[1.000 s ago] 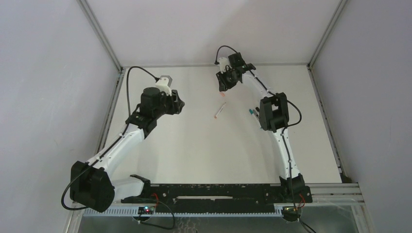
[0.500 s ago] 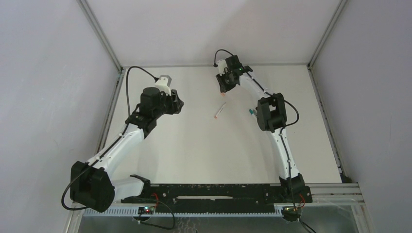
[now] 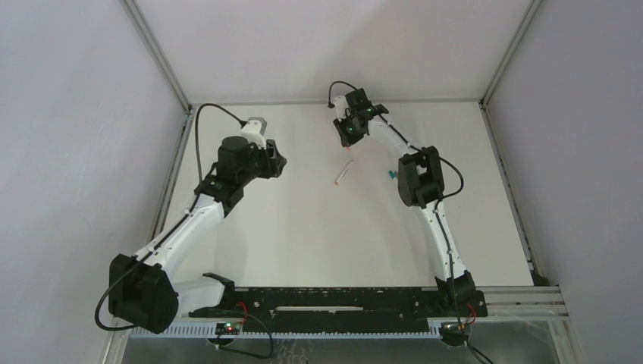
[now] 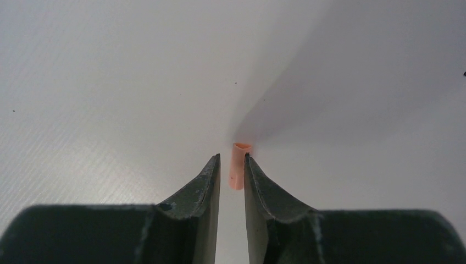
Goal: Insert the pens into the pen caps
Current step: Move the pen cap to the center of the board.
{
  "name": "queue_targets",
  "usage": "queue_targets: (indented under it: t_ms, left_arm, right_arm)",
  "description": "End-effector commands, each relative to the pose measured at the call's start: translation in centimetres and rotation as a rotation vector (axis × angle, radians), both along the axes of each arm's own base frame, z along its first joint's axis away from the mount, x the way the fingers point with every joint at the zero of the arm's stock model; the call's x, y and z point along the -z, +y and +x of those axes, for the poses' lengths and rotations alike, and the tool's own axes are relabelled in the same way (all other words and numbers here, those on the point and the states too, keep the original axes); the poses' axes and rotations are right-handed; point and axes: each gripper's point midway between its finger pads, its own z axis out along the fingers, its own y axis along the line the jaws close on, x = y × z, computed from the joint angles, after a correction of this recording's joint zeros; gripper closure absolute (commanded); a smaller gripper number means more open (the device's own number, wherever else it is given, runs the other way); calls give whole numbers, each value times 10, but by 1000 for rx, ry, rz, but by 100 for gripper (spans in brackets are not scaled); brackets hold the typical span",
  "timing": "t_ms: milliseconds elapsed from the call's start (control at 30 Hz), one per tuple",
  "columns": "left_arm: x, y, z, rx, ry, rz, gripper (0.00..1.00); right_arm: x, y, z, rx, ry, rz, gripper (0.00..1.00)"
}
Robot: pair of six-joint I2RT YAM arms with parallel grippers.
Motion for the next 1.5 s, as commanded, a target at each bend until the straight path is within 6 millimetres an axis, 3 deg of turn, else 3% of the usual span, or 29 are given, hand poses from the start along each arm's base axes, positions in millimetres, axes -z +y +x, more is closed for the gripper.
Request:
queue_targets:
  t_ms: [0, 267, 567, 633, 867, 1033, 1200, 1467]
  left_arm:
    - [-31, 4, 3, -21, -81, -35, 49]
    - [-33, 3, 1, -14, -88, -40, 49]
    - [-38, -1, 3, 4, -97, -55, 48]
    - [-40, -3, 3, 15, -102, -61, 49]
    - [-48, -5, -4, 22, -146, -103, 49]
    - [-50, -3, -15, 19, -178, -142, 48]
    - [-48, -1, -31, 19, -190, -187, 48]
    - [-37, 1, -50, 11, -189, -262, 48]
  right_arm:
    - [-4, 1, 1, 28, -4, -26, 72]
    - [15, 2, -17, 29, 73, -54, 76]
    - [18, 12, -52, -63, 153, -56, 86]
    - [15, 18, -68, -119, 177, -53, 87]
    - [7, 44, -162, -372, 267, -27, 87]
    - [4, 62, -204, -426, 298, -39, 78]
    - [-4, 72, -217, -440, 295, -59, 70]
    - [-69, 68, -207, -416, 207, 34, 57]
